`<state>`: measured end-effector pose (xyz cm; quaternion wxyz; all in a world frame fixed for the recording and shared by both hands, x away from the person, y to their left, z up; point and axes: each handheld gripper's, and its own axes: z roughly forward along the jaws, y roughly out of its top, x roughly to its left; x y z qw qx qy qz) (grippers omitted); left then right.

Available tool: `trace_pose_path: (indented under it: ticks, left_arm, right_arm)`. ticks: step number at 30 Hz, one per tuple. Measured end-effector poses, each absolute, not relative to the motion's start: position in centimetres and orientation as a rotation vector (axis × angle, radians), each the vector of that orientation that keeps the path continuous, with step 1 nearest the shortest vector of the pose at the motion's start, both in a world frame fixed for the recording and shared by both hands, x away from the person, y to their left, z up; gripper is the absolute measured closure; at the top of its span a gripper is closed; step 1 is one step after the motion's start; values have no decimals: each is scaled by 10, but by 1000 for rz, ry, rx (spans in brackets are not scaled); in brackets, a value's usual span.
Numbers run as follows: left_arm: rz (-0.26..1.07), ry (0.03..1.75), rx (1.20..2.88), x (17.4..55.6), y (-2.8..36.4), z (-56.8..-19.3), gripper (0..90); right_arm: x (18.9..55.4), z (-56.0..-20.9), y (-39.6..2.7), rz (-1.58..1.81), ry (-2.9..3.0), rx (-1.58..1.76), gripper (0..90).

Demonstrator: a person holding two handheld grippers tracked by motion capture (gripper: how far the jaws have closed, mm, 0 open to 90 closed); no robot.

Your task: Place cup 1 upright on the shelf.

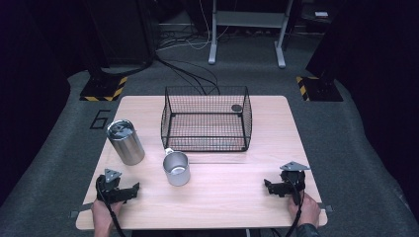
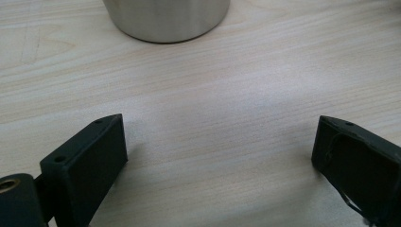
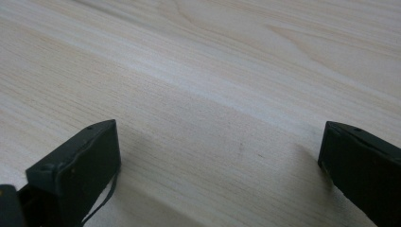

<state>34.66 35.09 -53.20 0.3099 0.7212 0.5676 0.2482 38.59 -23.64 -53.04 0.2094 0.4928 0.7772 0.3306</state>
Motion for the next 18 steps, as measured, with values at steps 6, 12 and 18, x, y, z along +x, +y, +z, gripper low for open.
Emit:
trace_pose_path:
  ticks: [6,12,18]
  left_arm:
    - [684,1529,1894,348,349,-532,0]
    - [656,1536,1896,349,350,-532,1]
    - [782,1506,1910,340,343,-532,2]
  right_arm:
    - [386,-530,-236,919,2161,1371,0]
    - [386,-530,-236,919,2160,1372,0]
    - [386,-530,-236,919,2163,1370,0]
